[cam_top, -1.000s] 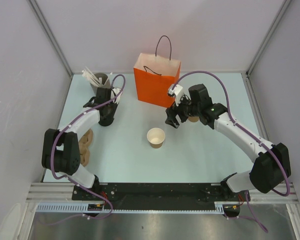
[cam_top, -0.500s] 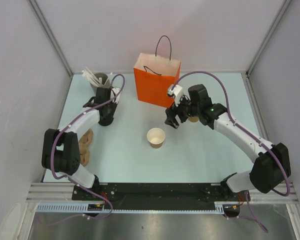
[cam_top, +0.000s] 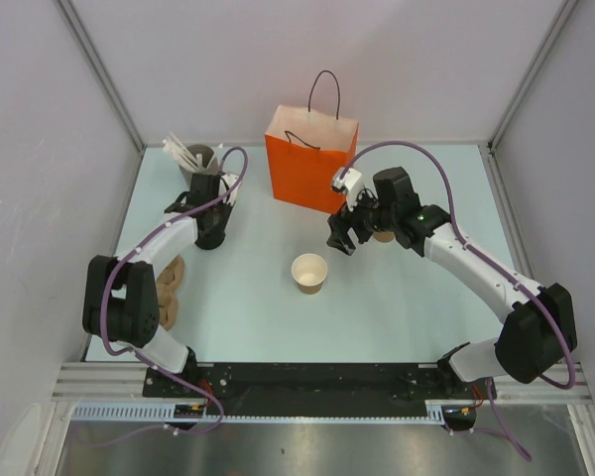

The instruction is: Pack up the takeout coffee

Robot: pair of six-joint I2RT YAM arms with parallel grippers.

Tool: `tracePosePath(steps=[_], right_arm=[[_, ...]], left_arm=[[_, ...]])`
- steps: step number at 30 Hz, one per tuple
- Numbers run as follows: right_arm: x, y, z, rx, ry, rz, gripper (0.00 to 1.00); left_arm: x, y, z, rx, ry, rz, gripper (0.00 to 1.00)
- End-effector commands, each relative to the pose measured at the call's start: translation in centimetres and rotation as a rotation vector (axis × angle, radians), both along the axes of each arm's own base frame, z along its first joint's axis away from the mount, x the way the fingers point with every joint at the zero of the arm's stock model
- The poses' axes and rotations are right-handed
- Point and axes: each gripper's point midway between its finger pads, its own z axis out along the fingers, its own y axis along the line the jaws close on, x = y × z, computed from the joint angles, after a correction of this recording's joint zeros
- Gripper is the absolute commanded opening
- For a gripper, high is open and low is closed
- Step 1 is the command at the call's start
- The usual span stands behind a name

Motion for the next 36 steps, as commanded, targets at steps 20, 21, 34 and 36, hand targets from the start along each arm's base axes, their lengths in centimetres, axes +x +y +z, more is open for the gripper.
tracePosePath(steps=[20, 21, 34, 36], right_arm=[[0.2, 0.1, 0.5, -0.005, -0.037, 0.009, 0.88], [0.2, 0.1, 0.5, -0.005, -0.037, 0.01, 0.88], [0.2, 0.0, 0.7, -0.005, -0.044, 0.008, 0.88], [0.2, 0.0, 0.8, -0.005, -0.048, 0.007, 0.88]], left_arm=[[1.4, 0.2, 3.6, -0.026, -0.109, 0.032, 0.11], [1.4, 0.2, 3.8, -0.028, -0.115, 0.031, 0.11], [1.4, 0.1, 5.8, -0.039, -0.182, 0.021, 0.1], [1.2, -0.3, 6.5, -0.06, -0.203, 0.001, 0.1]])
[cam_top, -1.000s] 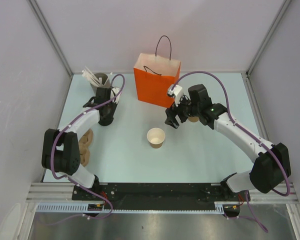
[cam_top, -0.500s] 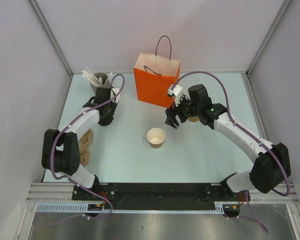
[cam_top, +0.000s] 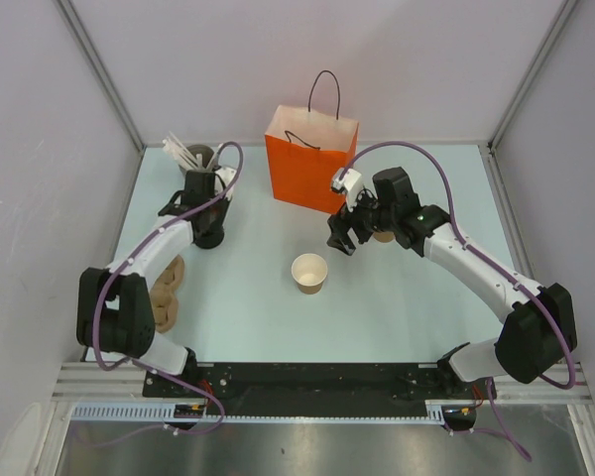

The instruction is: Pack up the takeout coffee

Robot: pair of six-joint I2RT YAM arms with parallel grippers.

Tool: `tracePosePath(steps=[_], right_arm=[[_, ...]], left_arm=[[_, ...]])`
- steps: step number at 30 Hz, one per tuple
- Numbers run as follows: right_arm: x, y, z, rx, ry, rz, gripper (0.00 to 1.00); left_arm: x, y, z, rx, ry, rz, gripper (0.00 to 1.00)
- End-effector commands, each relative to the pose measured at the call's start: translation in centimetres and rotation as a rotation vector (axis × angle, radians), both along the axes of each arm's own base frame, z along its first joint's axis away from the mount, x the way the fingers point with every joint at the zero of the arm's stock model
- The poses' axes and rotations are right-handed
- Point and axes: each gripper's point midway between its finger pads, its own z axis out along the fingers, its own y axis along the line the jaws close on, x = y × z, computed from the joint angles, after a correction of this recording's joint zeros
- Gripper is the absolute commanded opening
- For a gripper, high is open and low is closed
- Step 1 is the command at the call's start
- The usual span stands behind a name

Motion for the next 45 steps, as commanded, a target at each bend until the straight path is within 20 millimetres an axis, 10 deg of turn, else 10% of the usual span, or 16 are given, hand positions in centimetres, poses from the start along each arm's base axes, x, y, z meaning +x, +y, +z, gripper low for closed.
tracePosePath(steps=[1, 24, 45], right_arm=[[0.1, 0.0, 0.9, 0.005, -0.039, 0.005, 0.88], [-0.7, 2.1, 5.6, 0.291, 0.09, 0.029, 1.0], [0.9, 10.1, 5.4, 0.479, 0.4, 0.071, 0.93]], left_arm=[[0.7, -0.4, 4.2, -0.049, -0.131, -0.012, 0.1], [-11.1, -13.7, 10.2, -0.283, -0.237, -0.874, 0.0], [-12.7, -17.7, 10.1, -0.17, -0.347, -0.951, 0.0]])
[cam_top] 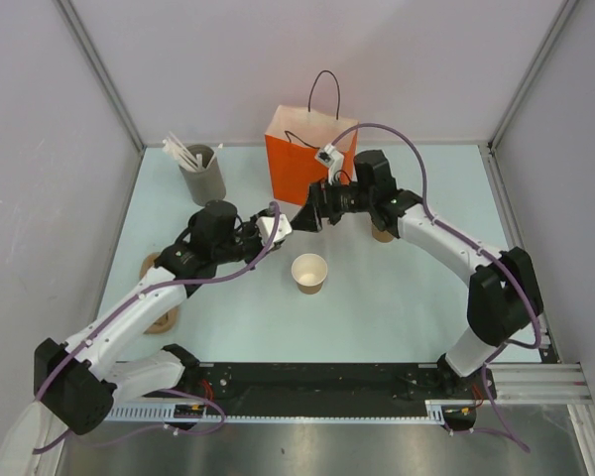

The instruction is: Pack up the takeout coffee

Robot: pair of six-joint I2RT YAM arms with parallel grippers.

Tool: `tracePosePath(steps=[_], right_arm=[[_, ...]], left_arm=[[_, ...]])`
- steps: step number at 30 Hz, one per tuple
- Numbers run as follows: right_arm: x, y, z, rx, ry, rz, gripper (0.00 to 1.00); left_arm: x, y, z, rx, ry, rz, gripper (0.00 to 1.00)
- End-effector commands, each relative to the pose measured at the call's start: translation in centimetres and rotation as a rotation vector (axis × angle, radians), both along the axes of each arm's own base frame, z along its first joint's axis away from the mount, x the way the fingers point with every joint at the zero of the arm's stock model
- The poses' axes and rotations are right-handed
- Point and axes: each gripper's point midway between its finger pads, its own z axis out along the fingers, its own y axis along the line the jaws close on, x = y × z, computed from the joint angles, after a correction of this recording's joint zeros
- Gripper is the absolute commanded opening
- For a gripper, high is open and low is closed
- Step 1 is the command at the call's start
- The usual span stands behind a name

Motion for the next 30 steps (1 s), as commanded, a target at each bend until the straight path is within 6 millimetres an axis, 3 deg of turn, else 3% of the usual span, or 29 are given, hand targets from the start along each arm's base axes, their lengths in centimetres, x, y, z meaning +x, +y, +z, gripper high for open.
tracePosePath(steps=[1, 9, 21, 27, 30], right_arm=[[0.2, 2.2, 1.8, 0.074, 0.013, 0.025, 0.92], [-0.3, 3.5, 1.4, 0.101, 0.033, 0.066, 0.86], [-1.1, 4.9, 1.2, 0.086, 0.007, 0.096, 0.61], [-1.2, 5.3, 0.9, 0.059, -0.036, 0.087, 0.35], [-1.2, 4.7, 0.6, 0.025, -0.045, 0.07, 0.29]], left_arm=[[0.2, -0.3, 1.6, -0.032, -0.079, -0.011, 0.0], [-0.1, -0.7, 1.3, -0.03, -0.07, -0.022, 0.0], [-0.4, -1.1, 0.5, -0.015, -0.056, -0.044, 0.01], [-0.4, -1.1, 0.2, -0.011, -0.054, -0.045, 0.07], [-0.2, -1.1, 0.4, -0.015, -0.061, -0.037, 0.22]])
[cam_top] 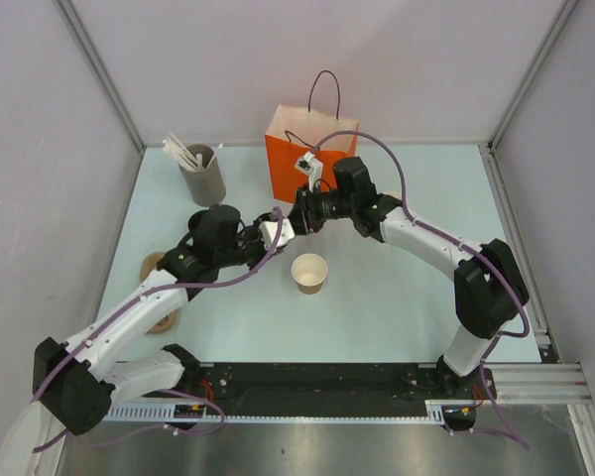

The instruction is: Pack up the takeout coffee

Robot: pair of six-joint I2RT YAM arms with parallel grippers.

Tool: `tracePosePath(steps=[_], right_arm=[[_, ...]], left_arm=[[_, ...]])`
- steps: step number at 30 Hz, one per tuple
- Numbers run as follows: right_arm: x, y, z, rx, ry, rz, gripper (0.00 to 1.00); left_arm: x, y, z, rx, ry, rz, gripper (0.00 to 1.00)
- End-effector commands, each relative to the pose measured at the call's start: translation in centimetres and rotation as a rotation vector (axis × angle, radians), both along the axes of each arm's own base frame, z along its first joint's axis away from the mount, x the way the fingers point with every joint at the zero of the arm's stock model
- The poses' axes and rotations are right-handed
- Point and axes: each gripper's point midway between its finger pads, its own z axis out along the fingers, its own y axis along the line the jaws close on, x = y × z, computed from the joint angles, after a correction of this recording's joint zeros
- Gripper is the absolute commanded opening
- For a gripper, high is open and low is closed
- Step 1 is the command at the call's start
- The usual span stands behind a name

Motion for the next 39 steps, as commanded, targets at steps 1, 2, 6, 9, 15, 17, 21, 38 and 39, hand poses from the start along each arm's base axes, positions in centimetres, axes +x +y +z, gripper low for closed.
tracePosePath(steps=[1, 2, 6, 9, 15, 17, 21, 38, 39], right_arm=[[0.7, -0.1, 1.6, -0.015, -0.088, -0.021, 0.27], [0.9, -0.3, 1.6, -0.023, -0.106, -0.029, 0.27], [1.1, -1.0, 2.0, -0.043, -0.148, -0.042, 0.26], [1.2, -1.9, 2.3, -0.056, -0.17, -0.046, 0.25], [0.4, -3.1, 3.1, -0.082, -0.237, -0.012, 0.26], [-0.1, -3.6, 3.0, -0.107, -0.27, 0.015, 0.26], [-1.4, -4.9, 3.9, -0.138, -0.359, 0.07, 0.26], [-4.2, -7.9, 5.1, -0.3, -0.631, 0.113, 0.27], [-4.6, -7.7, 5.0, -0.292, -0.626, 0.134, 0.27]], left_arm=[[0.3, -0.4, 0.6, -0.014, -0.044, -0.015, 0.33], [0.3, -0.4, 0.9, -0.018, -0.051, -0.01, 0.39], [0.3, 0.0, 2.1, -0.031, -0.086, 0.01, 0.69], [0.2, 0.9, 4.7, -0.07, -0.162, 0.035, 0.83], [-0.3, 3.3, 9.2, -0.164, -0.259, 0.083, 0.99], [-0.2, 4.6, 10.7, -0.194, -0.283, 0.11, 0.99], [-0.4, 4.2, 10.1, -0.179, -0.251, 0.078, 1.0], [-2.8, 1.5, 9.0, -0.257, 0.061, -0.232, 0.99], [-3.2, 1.3, 9.3, -0.261, 0.05, -0.266, 0.99]])
